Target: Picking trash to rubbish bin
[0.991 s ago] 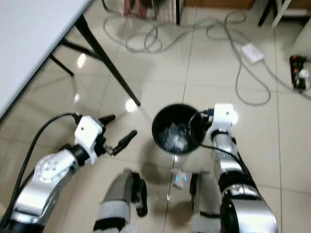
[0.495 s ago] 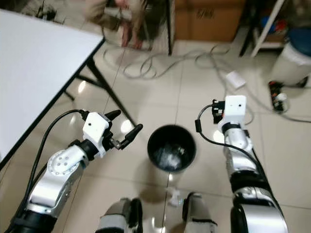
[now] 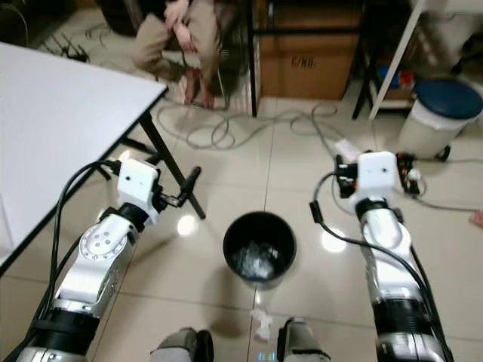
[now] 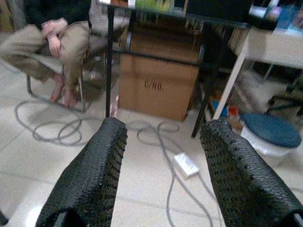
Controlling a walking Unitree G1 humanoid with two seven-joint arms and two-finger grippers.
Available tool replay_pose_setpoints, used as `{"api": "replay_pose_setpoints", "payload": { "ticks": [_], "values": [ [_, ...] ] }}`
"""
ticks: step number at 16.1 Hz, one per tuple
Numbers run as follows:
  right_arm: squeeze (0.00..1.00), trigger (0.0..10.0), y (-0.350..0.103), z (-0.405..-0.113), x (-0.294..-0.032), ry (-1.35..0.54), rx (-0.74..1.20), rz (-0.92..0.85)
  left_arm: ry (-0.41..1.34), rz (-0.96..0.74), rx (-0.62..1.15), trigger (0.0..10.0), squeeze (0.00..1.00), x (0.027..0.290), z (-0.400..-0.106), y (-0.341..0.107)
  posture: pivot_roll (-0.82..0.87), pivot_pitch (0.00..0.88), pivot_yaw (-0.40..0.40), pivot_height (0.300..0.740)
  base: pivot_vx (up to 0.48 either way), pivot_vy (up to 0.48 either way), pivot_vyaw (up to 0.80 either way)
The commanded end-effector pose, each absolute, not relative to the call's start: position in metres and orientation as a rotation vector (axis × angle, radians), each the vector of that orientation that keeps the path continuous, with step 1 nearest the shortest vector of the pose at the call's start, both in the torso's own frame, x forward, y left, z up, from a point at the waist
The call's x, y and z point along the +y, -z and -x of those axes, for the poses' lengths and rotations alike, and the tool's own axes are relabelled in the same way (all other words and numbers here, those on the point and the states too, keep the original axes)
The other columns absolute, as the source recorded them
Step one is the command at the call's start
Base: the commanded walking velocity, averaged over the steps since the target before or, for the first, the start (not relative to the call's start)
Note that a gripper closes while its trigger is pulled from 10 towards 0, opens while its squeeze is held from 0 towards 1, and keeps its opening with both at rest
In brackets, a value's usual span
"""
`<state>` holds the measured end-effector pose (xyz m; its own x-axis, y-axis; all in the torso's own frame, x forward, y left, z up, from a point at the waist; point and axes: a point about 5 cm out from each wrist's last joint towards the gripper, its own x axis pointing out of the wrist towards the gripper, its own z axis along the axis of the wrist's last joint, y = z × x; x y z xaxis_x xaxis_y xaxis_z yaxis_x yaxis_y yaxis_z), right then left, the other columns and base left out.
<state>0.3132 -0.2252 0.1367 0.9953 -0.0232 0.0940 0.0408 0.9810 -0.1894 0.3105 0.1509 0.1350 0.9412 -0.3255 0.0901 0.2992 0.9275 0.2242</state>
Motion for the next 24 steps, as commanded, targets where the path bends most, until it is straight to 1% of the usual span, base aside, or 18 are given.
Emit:
{"api": "replay_pose_setpoints", "payload": {
  "ticks": [1,4,6,7,8,11,13,17,24],
  "values": [
    [0.0,10.0,-0.139,-0.308,-0.223,0.046,-0.098,0.175,0.263,-0.227,-0.119,10.0,0.0,0.16,-0.312,-0.132,-0.08,0.116,0.069,0.74,0.0,0.0,0.0],
    [0.0,10.0,-0.14,-0.293,-0.221,0.095,-0.092,0.155,0.221,-0.237,-0.105,10.0,0.0,0.168,-0.311,-0.126,-0.1,0.111,0.057,0.74,0.0,0.0,0.0],
    [0.0,10.0,-0.141,-0.275,-0.215,0.126,-0.082,0.172,0.116,-0.258,-0.096,10.0,0.0,0.18,-0.307,-0.12,-0.1,0.111,0.051,0.74,0.0,0.0,0.0],
    [0.0,10.0,-0.141,-0.272,-0.215,0.132,-0.078,0.174,0.092,-0.259,-0.095,10.0,0.0,0.184,-0.305,-0.119,-0.1,0.111,0.051,0.74,0.0,0.0,0.0],
    [0.0,10.0,-0.137,-0.264,-0.212,0.151,-0.052,0.161,0.016,-0.254,-0.089,10.0,0.0,0.197,-0.297,-0.116,-0.1,0.108,0.048,0.74,0.0,0.0,0.0],
    [0.0,10.0,-0.133,-0.257,-0.203,0.135,-0.024,0.138,-0.041,-0.235,-0.049,10.0,0.0,0.208,-0.289,-0.108,-0.09,0.105,0.037,0.74,0.0,0.0,0.0],
    [0.0,10.0,-0.136,-0.256,-0.194,0.09,-0.032,0.146,-0.046,-0.219,-0.048,10.0,0.0,0.202,-0.29,-0.107,-0.08,0.106,0.03,0.74,0.0,0.0,0.0],
    [0.0,10.0,-0.14,-0.257,-0.19,0.064,-0.034,0.144,-0.036,-0.19,-0.065,10.0,0.0,0.189,-0.29,-0.109,-0.08,0.103,0.027,0.74,0.0,0.0,0.8],
    [0.0,10.0,-0.14,-0.257,-0.181,0.029,-0.025,0.137,-0.047,-0.189,-0.063,10.0,0.0,0.19,-0.291,-0.11,-0.08,0.103,0.027,0.74,0.0,0.0,0.8]
  ]
}}
